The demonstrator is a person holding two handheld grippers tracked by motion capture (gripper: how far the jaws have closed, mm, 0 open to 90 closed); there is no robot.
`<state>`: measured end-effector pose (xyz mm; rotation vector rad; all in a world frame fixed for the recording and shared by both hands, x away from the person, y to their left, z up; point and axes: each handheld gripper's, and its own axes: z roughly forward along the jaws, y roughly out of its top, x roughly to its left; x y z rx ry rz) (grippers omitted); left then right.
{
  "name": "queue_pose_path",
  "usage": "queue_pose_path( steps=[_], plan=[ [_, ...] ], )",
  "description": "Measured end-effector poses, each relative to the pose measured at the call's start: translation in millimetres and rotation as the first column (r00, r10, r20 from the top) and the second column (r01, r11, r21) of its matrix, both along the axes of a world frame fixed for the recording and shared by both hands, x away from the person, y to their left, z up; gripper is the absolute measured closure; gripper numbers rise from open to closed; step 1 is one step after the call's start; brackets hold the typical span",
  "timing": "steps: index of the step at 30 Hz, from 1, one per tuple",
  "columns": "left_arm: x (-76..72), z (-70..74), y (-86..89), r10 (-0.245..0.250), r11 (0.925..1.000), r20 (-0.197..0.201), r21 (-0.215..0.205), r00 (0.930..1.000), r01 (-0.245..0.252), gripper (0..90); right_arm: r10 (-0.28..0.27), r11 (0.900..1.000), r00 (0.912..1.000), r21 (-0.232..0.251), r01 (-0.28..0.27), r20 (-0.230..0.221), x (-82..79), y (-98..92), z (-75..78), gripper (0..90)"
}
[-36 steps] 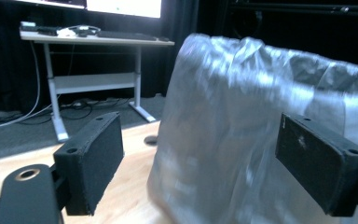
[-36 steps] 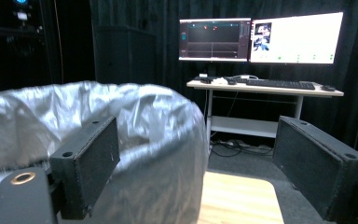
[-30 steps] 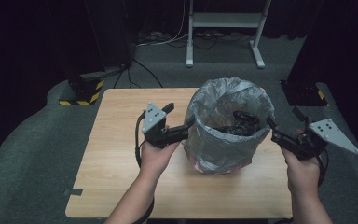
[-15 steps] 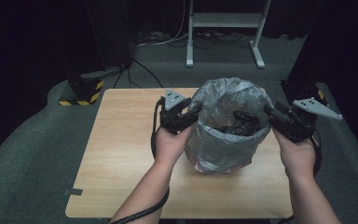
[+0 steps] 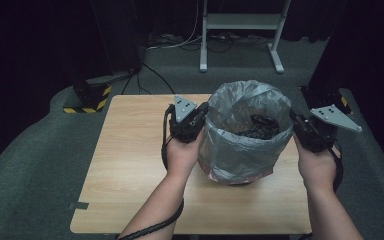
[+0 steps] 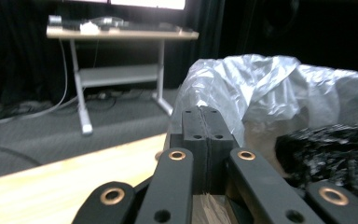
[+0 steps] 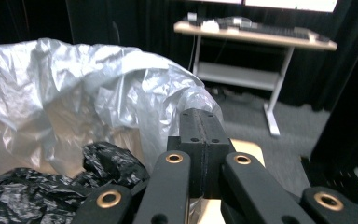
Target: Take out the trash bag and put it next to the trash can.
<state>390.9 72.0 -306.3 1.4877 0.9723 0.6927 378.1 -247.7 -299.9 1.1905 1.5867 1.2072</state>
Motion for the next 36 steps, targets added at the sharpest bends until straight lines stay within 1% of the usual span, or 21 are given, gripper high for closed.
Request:
queue_pose_path(
  steps=[1,2,3,4,5,8,12,14,15,17,19,20,22,23,24,28,30,31,33,34,36],
  plan=[
    [-2.3,1.0,0.9,-0.002,0.9999,0.014,-0.011,0.9999,0.002,89.7,-0.001,1.0,0.9993,0.016,0.0,0.037,-3.4,0.0,-0.5,90.0],
    [-5.2,2.6,2.3,-0.006,0.9996,0.043,-0.027,0.9991,0.007,89.6,-0.005,1.0,0.9984,0.025,0.004,0.057,-5.6,0.2,-0.7,90.0],
    [-8.5,5.0,3.7,-0.006,0.9992,0.069,-0.039,0.9976,0.008,89.7,-0.008,0.999,0.9959,0.043,0.004,0.09,-9.0,0.1,-0.6,90.0],
    [-10.1,6.4,4.4,-0.006,0.9986,0.082,-0.051,0.9966,0.01,89.6,-0.018,0.998,0.9916,0.057,0.011,0.128,-13.5,0.5,0.2,90.0],
    [-12.0,8.3,5.9,-0.011,0.9977,0.1,-0.066,0.9949,0.017,89.6,-0.022,0.998,0.9889,0.065,0.013,0.147,-15.8,0.6,1.0,90.0],
    [-15.9,15.6,8.0,-0.018,0.9952,0.13,-0.093,0.9914,0.03,89.6,-0.039,0.995,0.9733,0.1,0.017,0.226,-26.1,1.1,6.5,90.0],
    [-23.3,27.9,9.5,-0.029,0.991,0.181,-0.123,0.983,0.052,89.6,-0.054,0.992,0.9532,0.124,0.017,0.298,-35.3,2.0,16.4,90.0],
    [-27.0,33.1,10.8,-0.034,0.9884,0.199,-0.138,0.9794,0.062,89.5,-0.055,0.991,0.9458,0.133,0.012,0.32,-39.2,2.7,21.1,89.9],
    [-29.3,35.9,10.8,-0.037,0.9854,0.208,-0.155,0.9774,0.07,89.5,-0.057,0.991,0.9411,0.135,0.012,0.333,-41.5,2.8,24.0,89.9],
    [-32.7,40.0,11.1,-0.046,0.9845,0.219,-0.156,0.9746,0.081,89.5,-0.054,0.99,0.9343,0.141,0.004,0.352,-46.0,3.0,30.1,89.8],
    [-33.8,41.1,10.6,-0.05,0.9855,0.222,-0.147,0.9737,0.084,89.5,-0.057,0.989,0.93,0.145,0.004,0.363,-49.0,3.0,33.3,89.8],
    [-33.5,40.2,11.1,-0.051,0.9869,0.217,-0.139,0.9749,0.082,89.4,-0.058,0.989,0.9293,0.148,0.004,0.365,-50.2,3.0,34.1,89.8],
    [-31.8,36.7,12.0,-0.051,0.9868,0.204,-0.14,0.9777,0.08,89.4,-0.06,0.989,0.9286,0.146,0.006,0.366,-51.6,2.9,33.4,89.8],
    [-30.9,34.5,11.6,-0.054,0.9859,0.194,-0.145,0.9794,0.083,89.4,-0.06,0.989,0.9297,0.147,0.007,0.363,-51.7,3.0,32.0,89.8],
    [-30.3,32.2,11.5,-0.056,0.9865,0.187,-0.141,0.9809,0.083,89.4,-0.061,0.989,0.9309,0.147,0.008,0.36,-51.6,3.1,30.0,89.8],
    [-28.3,21.7,10.5,-0.064,0.9896,0.162,-0.117,0.9847,0.084,89.4,-0.064,0.989,0.9405,0.146,0.015,0.334,-49.0,4.9,19.4,89.7],
    [-26.6,15.6,11.6,-0.064,0.9898,0.145,-0.117,0.9874,0.081,89.4,-0.065,0.989,0.9462,0.144,0.02,0.317,-47.6,7.7,13.8,89.6],
    [-25.6,11.9,13.0,-0.062,0.9897,0.133,-0.12,0.9892,0.078,89.4,-0.066,0.99,0.9467,0.142,0.021,0.315,-47.3,8.6,12.3,89.6],
    [-24.9,7.2,14.8,-0.062,0.9891,0.122,-0.125,0.9907,0.077,89.4,-0.071,0.99,0.9474,0.14,0.028,0.312,-46.9,12.0,9.9,89.4],
    [-25.0,5.4,15.6,-0.062,0.9894,0.119,-0.123,0.9909,0.077,89.4,-0.074,0.99,0.9461,0.136,0.032,0.315,-46.7,14.7,9.6,89.3],
    [-25.5,3.5,16.2,-0.066,0.989,0.118,-0.124,0.9909,0.08,89.3,-0.061,0.991,0.945,0.13,0.02,0.321,-47.0,20.2,10.8,89.3]
  ],
)
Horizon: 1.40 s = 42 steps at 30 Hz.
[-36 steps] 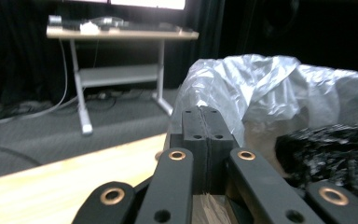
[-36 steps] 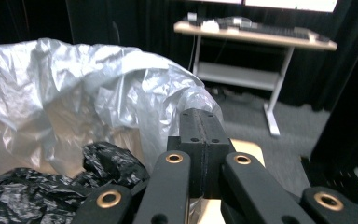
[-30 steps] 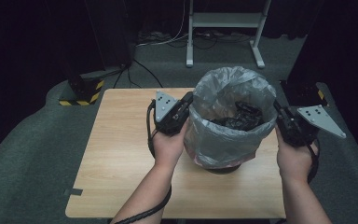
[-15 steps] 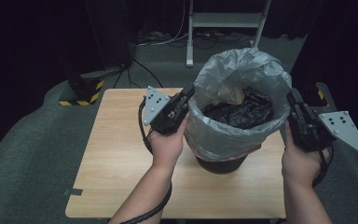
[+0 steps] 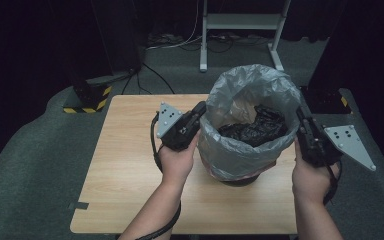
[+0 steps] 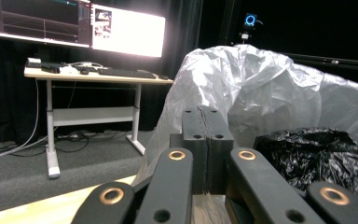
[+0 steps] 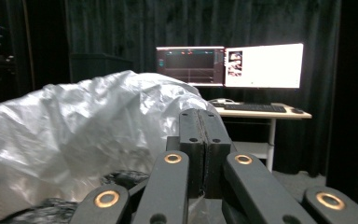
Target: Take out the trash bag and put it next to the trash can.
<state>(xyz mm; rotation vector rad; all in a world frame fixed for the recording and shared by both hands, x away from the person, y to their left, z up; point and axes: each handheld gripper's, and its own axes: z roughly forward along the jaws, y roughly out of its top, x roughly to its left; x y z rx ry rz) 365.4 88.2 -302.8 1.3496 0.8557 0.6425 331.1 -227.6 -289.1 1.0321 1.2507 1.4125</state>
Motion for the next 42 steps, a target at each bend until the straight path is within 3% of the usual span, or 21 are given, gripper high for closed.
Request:
queue_pose_path(
  steps=[10,13,19,23,30,39,42],
  plan=[
    [-4.4,-0.2,1.8,-0.018,0.9998,0.005,0.005,0.9998,0.018,89.3,0.102,0.993,0.9934,-0.058,-0.098,0.053,-17.1,60.7,15.3,89.4],
    [-4.9,-1.3,1.7,-0.025,0.9997,0.002,0.007,0.9997,0.025,89.3,0.131,0.986,0.99,-0.112,-0.124,0.053,-22.5,81.8,12.7,89.4],
    [-5.4,-4.5,0.9,-0.043,0.999,-0.007,0.013,0.999,0.043,89.3,0.174,0.965,0.9847,-0.2,-0.17,0.002,-24.6,113.4,-2.1,89.5],
    [-6.6,-6.5,-1.4,-0.066,0.9977,-0.011,0.015,0.9978,0.066,89.3,0.198,0.951,0.9791,-0.232,-0.203,-0.044,-22.5,128.9,-12.8,89.6],
    [-8.0,-8.9,2.4,-0.09,0.996,-0.013,0.005,0.9959,0.09,89.2,0.211,0.933,0.9722,-0.275,-0.231,-0.101,-18.3,149.3,-35.7,89.7],
    [-7.4,-13.3,9.4,-0.118,0.993,-0.032,-0.009,0.9925,0.118,87.7,0.204,0.918,0.976,-0.332,-0.218,-0.077,-21.6,159.9,-40.6,89.6],
    [-5.8,-13.3,9.5,-0.122,0.9925,-0.039,-0.005,0.9918,0.122,87.4,0.229,0.913,0.9718,-0.333,-0.235,-0.056,-20.9,158.7,-40.9,89.6]
  ],
)
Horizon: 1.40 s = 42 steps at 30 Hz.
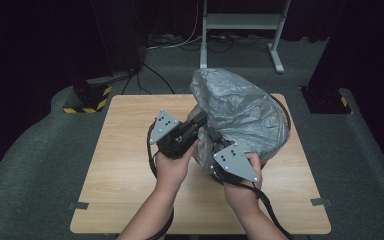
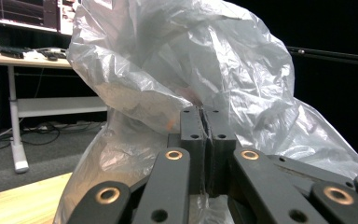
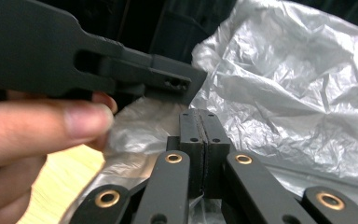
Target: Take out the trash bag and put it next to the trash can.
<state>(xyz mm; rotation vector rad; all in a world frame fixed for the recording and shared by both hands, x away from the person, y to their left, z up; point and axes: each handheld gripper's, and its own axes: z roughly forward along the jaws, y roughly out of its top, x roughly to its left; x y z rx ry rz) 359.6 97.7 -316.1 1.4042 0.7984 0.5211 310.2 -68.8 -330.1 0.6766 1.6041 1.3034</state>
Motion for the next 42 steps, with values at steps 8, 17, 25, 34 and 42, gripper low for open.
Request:
queue_pose_path(
  steps=[8,17,25,34,42],
  plan=[
    [1.8,-0.2,-0.6,-0.004,1.0,0.0,-0.001,1.0,0.004,86.1,0.05,0.999,0.9986,-0.008,-0.05,0.015,-2.2,0.8,-2.3,89.6],
    [-12.8,5.0,20.1,0.002,0.9986,0.084,-0.052,0.9964,0.003,34.4,0.048,0.999,0.9987,-0.024,-0.048,0.013,-1.4,0.3,-5.8,89.6],
    [14.8,14.5,0.3,0.02,0.9995,-0.14,-0.022,0.99,-0.024,9.7,0.045,0.998,0.9988,-0.042,-0.044,0.02,-2.4,2.1,-9.8,89.5],
    [30.6,3.5,1.7,-0.019,0.9994,-0.234,0.023,0.9719,0.025,57.0,0.066,0.997,0.9978,-0.052,-0.065,0.012,-2.7,-0.7,-11.2,81.9],
    [19.3,8.6,-10.4,0.001,0.993,-0.121,0.117,0.9926,0.013,86.6,0.078,0.997,0.9969,-0.002,-0.078,0.001,-9.3,-14.8,1.1,68.5]
  ],
)
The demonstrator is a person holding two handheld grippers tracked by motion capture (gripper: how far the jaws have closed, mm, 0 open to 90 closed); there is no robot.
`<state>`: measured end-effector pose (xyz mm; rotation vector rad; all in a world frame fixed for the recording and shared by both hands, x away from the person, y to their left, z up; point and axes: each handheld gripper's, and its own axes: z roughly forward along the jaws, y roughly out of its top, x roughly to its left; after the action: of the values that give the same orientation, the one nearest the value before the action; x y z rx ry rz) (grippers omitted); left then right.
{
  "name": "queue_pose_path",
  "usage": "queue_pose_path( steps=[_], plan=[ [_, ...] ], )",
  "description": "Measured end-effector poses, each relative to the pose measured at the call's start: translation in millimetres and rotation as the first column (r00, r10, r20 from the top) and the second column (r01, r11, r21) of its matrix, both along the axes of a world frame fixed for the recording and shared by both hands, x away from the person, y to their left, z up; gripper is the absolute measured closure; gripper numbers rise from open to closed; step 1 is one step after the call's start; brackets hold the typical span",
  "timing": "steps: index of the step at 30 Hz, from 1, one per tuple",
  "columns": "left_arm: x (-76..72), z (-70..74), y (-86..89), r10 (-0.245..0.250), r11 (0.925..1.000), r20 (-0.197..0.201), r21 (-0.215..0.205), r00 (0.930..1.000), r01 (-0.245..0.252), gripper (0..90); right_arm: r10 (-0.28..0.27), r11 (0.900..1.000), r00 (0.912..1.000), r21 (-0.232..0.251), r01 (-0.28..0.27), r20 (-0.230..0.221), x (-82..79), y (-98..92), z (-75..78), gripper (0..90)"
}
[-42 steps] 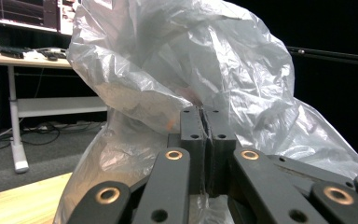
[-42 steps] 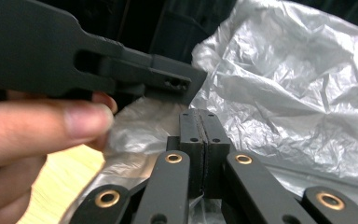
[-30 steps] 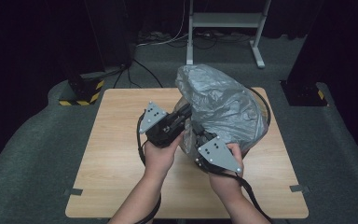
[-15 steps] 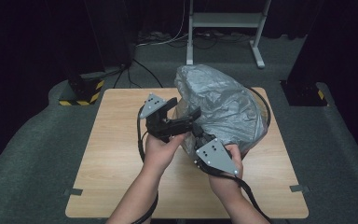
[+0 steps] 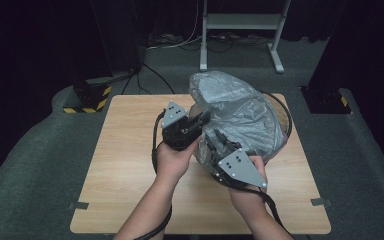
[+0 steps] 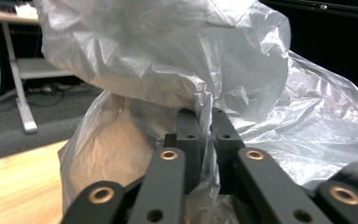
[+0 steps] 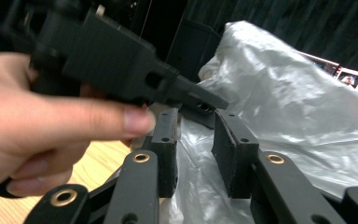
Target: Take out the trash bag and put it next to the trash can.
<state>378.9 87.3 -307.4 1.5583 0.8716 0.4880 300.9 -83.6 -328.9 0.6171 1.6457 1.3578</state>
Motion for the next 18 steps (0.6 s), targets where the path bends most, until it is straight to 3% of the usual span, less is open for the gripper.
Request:
queue_pose_path(
  steps=[5,10,15,18],
  plan=[
    [-1.3,5.5,-0.6,0.01,0.9999,0.025,-0.013,0.9996,-0.01,88.0,-0.017,0.999,0.9998,0.052,0.017,-0.012,-1.4,-22.5,16.6,65.9],
    [-2.8,9.3,-0.6,0.019,0.9995,0.051,-0.027,0.9985,-0.017,88.3,-0.072,0.993,0.9967,0.088,0.075,-0.037,3.4,-56.8,30.4,60.6],
    [-6.1,14.7,0.3,0.024,0.998,0.094,-0.061,0.9952,-0.018,88.4,-0.146,0.982,0.9873,0.111,0.152,-0.061,7.4,-95.7,36.0,52.3],
    [-7.7,18.6,0.5,0.027,0.9969,0.117,-0.077,0.9928,-0.018,88.4,-0.198,0.971,0.9771,0.123,0.206,-0.078,8.5,-118.1,33.0,47.9]
  ],
)
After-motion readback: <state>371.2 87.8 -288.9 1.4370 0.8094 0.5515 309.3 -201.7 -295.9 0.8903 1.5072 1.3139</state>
